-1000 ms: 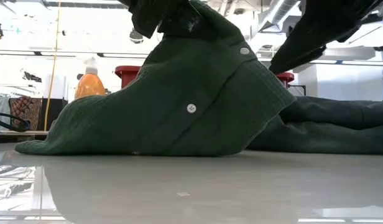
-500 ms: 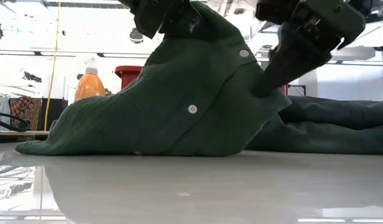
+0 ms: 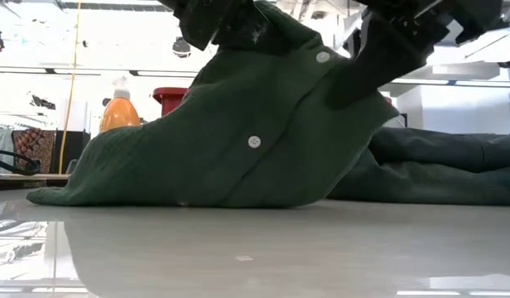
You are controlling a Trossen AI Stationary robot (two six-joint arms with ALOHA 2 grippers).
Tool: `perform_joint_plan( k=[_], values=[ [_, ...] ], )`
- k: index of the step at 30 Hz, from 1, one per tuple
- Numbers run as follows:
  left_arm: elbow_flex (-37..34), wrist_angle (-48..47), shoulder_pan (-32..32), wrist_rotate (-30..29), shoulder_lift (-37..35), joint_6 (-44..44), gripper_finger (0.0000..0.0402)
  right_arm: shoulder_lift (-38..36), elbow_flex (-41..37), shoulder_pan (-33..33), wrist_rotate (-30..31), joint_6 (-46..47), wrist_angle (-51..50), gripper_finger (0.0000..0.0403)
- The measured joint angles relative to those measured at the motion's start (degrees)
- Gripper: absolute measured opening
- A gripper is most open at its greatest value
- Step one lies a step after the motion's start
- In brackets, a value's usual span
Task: Fold laundry
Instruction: Stack the green shirt on top of the black shorts on the table
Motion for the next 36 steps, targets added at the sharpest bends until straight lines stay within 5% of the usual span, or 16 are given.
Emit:
perform_joint_plan(
  k=[3, 9, 13, 21, 29, 36],
  values=[
    [0.0, 0.0, 0.0, 0.3, 0.0, 0.0, 0.0043, 0.0, 2.9, -0.3, -2.5, -2.9, -5.7, 0.0024],
    [0.2, -0.9, -0.8, -1.9, -0.4, -0.1, 0.0102, 0.0, 7.6, -1.1, -4.1, -6.5, -15.1, 0.0042],
    [3.5, -11.0, -1.8, -4.5, -3.1, -3.4, 0.0151, 0.0, 8.7, -1.2, -4.2, -8.2, -19.4, 0.0025],
    [7.7, -41.4, 0.4, 14.9, -8.2, -26.4, 0.0187, 0.0, 10.8, -2.4, -4.3, -9.2, -23.0, 0.0026],
    [7.7, -39.6, 3.7, 30.1, -8.3, -30.1, 0.0191, 0.0, 11.5, -3.3, -4.5, -12.0, -23.1, 0.0027],
    [7.7, -39.5, 5.2, 28.1, -9.9, -32.0, 0.0209, 0.0, 11.5, -3.3, -5.8, -10.1, -23.0, 0.0028]
  ],
)
